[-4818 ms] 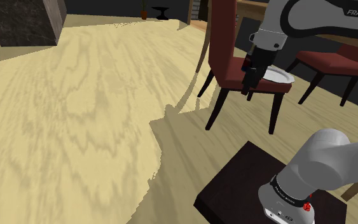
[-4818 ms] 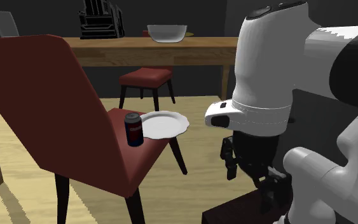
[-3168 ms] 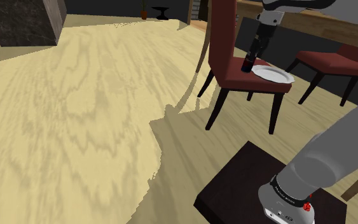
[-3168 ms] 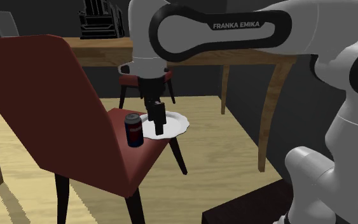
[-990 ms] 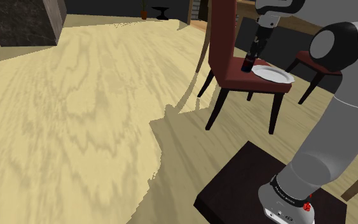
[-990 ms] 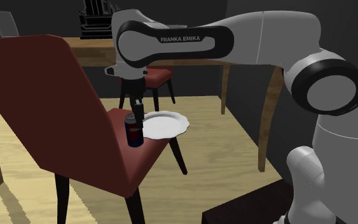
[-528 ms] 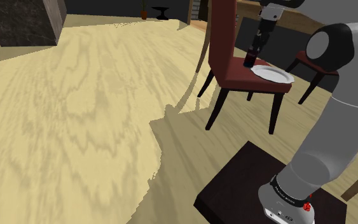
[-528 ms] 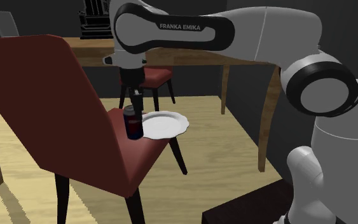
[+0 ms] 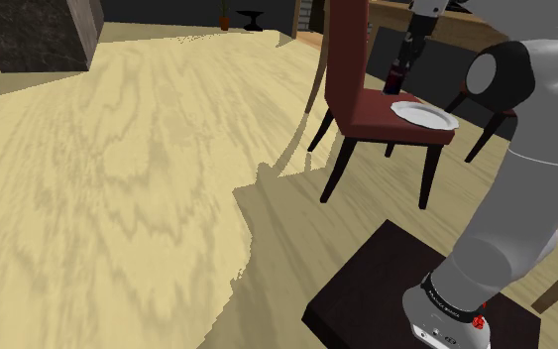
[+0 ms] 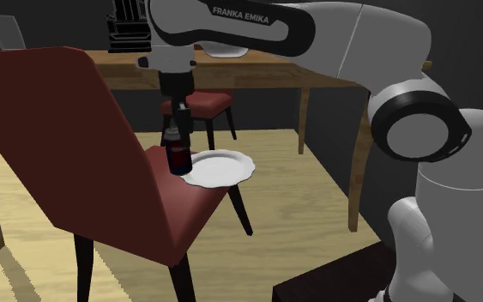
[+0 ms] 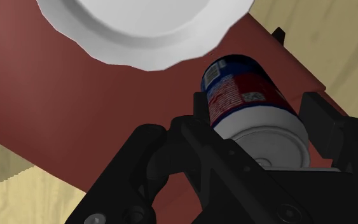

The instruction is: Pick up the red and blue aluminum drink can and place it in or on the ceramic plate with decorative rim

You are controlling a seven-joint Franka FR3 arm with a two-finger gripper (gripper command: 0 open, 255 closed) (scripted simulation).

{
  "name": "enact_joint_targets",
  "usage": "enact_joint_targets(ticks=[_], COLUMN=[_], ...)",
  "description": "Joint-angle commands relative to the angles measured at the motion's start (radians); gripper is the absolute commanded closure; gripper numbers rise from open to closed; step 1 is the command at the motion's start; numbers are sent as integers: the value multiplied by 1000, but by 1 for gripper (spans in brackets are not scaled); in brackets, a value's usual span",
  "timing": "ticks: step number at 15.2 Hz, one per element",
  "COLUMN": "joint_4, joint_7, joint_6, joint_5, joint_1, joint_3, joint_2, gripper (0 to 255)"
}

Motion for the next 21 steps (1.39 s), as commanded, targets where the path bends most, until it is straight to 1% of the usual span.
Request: enact_joint_targets(ticks=[1,2,7,10,14,17,21], joint_4=[60,87,79,99,156,49,-68], joint_7=[-5,-7,-110,-178,-271,-260,-246], joint_6=[-40,-57,-83,-107,-149,-82,-5], joint_5=[13,19,11,17,39,7,-24], joint_1=[-13,-20,-85,-134,-212,-180,-150], joint_3=[-2,-2,-38,-62,-93,-90,-85], joint_2=[22,33,0,-2,18,-28,-75], gripper=[255,255,255,255,255,255,255])
